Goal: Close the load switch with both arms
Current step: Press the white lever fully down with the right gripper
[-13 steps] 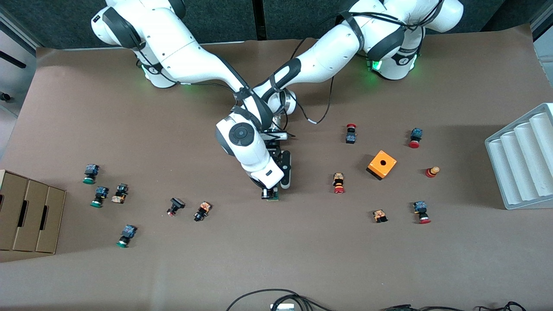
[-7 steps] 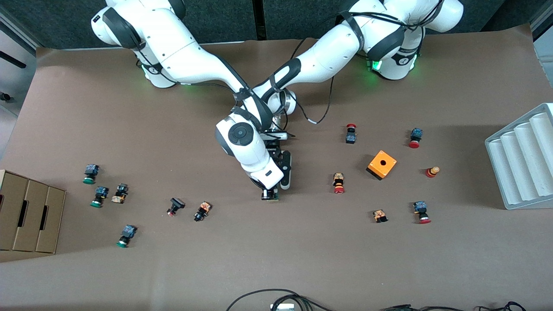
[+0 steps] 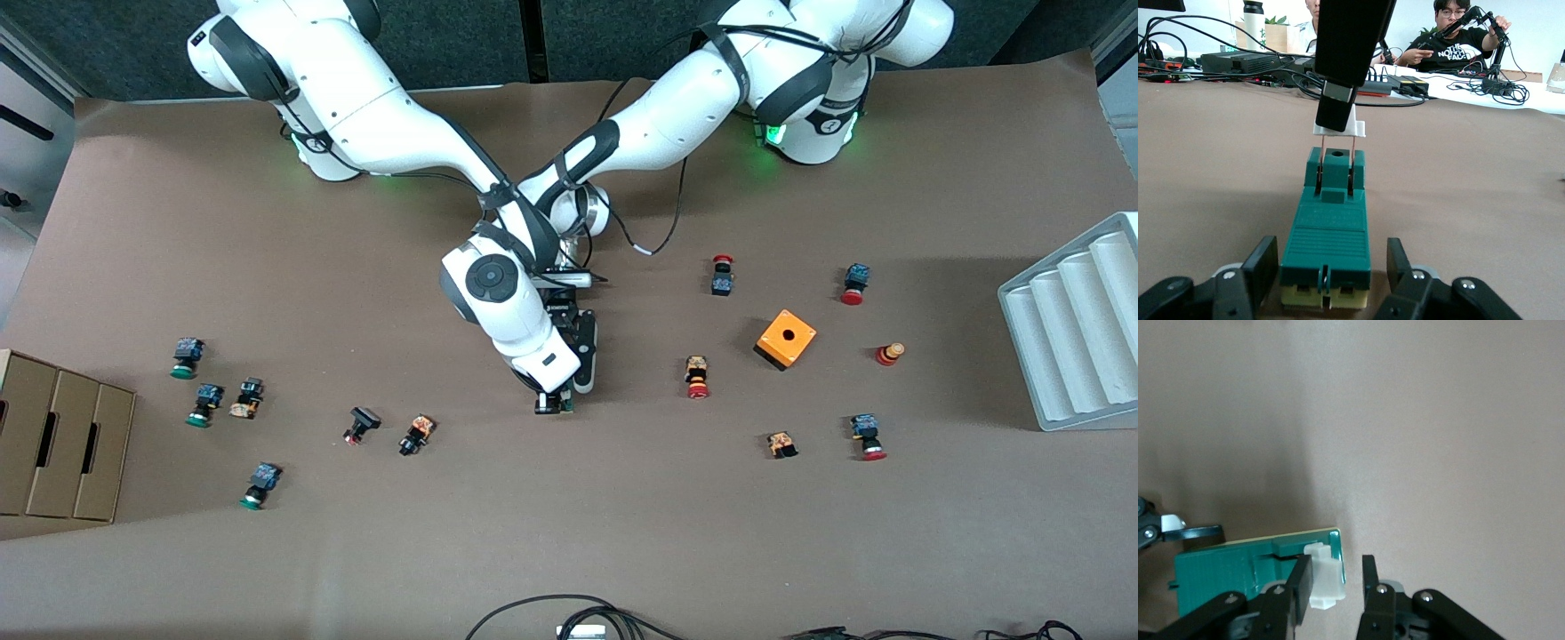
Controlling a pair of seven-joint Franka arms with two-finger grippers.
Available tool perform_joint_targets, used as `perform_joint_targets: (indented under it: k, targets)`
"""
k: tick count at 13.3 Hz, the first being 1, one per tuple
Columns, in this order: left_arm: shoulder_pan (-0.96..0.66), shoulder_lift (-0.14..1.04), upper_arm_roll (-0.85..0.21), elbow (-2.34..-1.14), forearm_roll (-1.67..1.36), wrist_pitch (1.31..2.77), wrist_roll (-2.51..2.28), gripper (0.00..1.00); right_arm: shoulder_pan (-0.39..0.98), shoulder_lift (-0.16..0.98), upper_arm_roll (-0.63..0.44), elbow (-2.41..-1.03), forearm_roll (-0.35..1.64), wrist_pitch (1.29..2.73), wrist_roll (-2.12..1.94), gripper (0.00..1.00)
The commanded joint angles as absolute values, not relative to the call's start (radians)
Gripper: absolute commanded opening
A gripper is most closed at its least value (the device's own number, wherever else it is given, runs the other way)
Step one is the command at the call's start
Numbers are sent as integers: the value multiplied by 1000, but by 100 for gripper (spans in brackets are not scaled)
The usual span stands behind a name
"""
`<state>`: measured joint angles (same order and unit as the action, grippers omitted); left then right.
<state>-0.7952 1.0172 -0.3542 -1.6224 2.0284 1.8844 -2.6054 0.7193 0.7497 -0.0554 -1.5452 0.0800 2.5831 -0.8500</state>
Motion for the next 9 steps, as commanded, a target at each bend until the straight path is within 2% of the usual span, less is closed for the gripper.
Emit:
perform_joint_targets:
  k: [1,9]
  targets:
    - [-811,1025,-347,-1615,2039,1876,-2606,74,707,779,-49,-1509,67,2606,-845,38]
    - [-811,1025,-347,-1614,2039,1876,-2606,73,706,795,-49,-1508,64,2623,-845,37]
